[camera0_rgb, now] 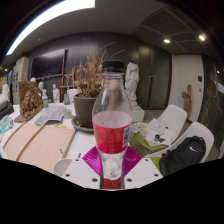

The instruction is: Pour water

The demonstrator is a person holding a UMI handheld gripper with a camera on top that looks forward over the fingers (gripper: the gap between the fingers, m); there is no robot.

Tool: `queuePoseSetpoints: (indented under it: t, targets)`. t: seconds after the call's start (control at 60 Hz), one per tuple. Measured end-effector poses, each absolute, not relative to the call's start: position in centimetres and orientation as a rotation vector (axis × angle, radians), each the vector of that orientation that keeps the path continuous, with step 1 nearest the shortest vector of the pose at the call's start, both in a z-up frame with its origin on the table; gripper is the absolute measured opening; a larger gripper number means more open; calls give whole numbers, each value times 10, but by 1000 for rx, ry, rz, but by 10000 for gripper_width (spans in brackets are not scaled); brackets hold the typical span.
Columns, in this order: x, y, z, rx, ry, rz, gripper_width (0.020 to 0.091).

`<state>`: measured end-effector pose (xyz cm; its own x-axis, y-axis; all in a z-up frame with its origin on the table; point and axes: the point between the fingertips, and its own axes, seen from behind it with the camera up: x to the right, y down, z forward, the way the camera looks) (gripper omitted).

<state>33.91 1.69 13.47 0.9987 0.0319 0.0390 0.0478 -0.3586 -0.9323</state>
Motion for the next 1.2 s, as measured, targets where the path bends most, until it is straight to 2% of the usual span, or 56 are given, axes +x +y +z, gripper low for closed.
queuePoseSetpoints:
  t: [0.083,0.283,0.333,0.383,0.55,0.583,0.633,0.65,0.7,0.75,1.2]
  targets:
    - [341,18,99,-1975,-45,-18,224]
    - [357,10,47,-2034,42,-16,228]
    - [359,8,49,-1999,50,-18,230]
    - [357,10,52,-1985,65,-17,272]
    - [359,3,47,-2009,86,-33,484]
    - [362,-2,42,-2047,103,-42,606]
    - [361,-7,38,-2074,124,-47,846]
    - [361,-9,40,-2078,131,-48,876]
    - [360,-20,46,-2095,150,-48,832]
    - [360,-34,51,-2124,165,-67,860]
    - [286,-161,136,-2210,48,-129,857]
